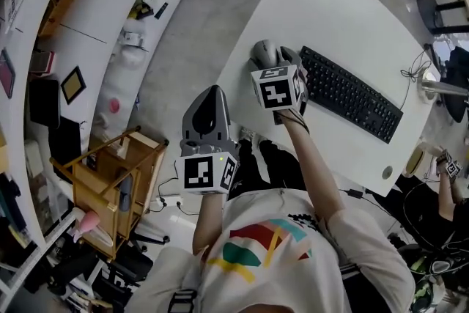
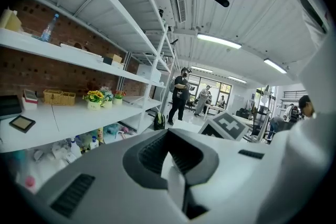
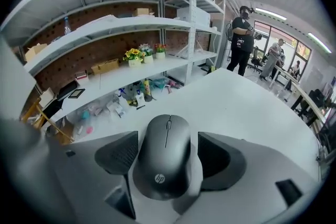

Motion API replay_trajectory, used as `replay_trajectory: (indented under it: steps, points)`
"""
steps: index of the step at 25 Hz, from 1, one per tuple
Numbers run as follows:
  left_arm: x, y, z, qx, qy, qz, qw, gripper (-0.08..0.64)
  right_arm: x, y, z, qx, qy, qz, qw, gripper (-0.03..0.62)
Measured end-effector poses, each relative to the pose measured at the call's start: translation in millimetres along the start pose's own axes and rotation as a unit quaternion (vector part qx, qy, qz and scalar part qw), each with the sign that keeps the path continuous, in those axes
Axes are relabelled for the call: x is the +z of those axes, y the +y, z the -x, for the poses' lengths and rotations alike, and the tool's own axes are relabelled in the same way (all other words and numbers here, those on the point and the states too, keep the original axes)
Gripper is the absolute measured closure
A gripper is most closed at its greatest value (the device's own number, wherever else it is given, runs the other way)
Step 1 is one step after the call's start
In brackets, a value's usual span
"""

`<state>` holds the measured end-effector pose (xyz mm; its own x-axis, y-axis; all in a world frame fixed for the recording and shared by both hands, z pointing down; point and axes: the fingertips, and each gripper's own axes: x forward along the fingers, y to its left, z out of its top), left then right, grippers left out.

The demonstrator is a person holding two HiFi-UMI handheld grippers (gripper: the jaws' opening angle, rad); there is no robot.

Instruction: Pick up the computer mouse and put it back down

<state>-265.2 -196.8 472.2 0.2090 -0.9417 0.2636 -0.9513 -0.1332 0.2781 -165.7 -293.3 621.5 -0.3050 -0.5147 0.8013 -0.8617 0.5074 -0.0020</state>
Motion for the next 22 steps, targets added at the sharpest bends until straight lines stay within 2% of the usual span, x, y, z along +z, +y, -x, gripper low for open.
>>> replay_trajectory:
  steps: [3,7,13,18,22]
  points:
    - [-3.3,3.5,-0.1,-0.001,-0.002,0.002,1.0000,0.517,-2.2,3.8,-5.2,-0.001,0.015,-0.003,1.000,0.253]
    - [-2.6,0.4,0.5,-0.002,0.000,0.004,1.0000,0.517,-2.0,5.9,-5.1,0.021,0.033,-0.011,0.999,0.266]
    - [2.8,-12.4,3.7,-0.008,-0.006,-0.002,0.9999,0.517,-1.7,-0.4,-1.6,0.025,0.026,-0.023,0.999,0.288]
    - [2.5,-13.0,10.2,-0.008,-0.007,-0.009,0.9999,0.517,4.4,-2.1,18.2,0.036,-0.012,-0.045,0.998,0.288]
    - [25.8,-24.3,4.5,-0.019,-0.027,-0.020,0.9992,0.517,32.2,-4.6,60.2,0.056,-0.070,-0.059,0.994,0.288]
